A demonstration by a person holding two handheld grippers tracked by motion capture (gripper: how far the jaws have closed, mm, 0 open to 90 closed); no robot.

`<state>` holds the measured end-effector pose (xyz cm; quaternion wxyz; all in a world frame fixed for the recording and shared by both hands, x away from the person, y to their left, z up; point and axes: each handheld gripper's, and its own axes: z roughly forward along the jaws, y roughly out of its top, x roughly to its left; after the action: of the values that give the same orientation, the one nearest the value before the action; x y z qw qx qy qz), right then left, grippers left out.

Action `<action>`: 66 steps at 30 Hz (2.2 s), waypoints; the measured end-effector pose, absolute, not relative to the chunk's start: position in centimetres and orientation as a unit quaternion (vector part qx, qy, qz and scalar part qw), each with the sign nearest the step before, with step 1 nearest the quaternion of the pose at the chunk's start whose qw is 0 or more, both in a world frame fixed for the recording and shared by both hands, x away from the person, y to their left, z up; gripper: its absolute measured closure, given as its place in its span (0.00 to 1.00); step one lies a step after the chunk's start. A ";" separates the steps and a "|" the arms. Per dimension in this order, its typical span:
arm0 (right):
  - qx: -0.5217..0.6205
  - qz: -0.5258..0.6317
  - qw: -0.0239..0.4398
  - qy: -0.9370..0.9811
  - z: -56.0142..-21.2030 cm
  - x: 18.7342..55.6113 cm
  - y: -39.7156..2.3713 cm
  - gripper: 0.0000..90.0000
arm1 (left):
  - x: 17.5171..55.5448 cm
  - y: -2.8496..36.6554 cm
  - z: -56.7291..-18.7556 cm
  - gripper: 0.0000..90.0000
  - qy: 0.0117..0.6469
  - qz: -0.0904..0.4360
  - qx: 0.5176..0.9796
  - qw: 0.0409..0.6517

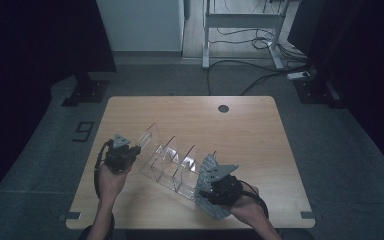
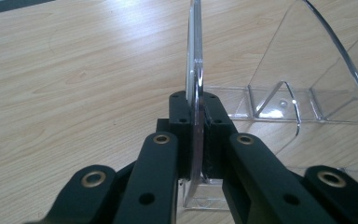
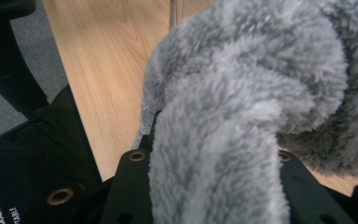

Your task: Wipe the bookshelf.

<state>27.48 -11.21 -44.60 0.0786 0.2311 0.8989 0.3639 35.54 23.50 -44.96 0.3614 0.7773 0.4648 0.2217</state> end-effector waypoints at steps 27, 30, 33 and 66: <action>0.295 0.341 0.061 0.891 -48.0 30.5 -12.1 0.74 | 35.7 23.8 -44.9 0.96 0.443 0.215 0.790 0.364; 0.304 0.341 0.068 0.887 -48.0 31.0 -12.4 0.74 | 35.7 23.8 -44.9 0.95 0.443 0.215 0.790 0.364; 0.315 0.341 0.070 0.883 -48.0 31.6 -12.7 0.74 | 35.7 23.8 -44.9 0.95 0.443 0.215 0.791 0.364; 0.390 0.340 0.107 0.849 -48.5 37.0 -15.5 0.74 | 35.7 23.8 -45.0 0.95 0.448 0.217 0.787 0.365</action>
<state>37.04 -15.48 -48.52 0.1072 0.3900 0.8491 0.3397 35.69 23.76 -44.98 0.3652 0.7868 0.4479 0.2168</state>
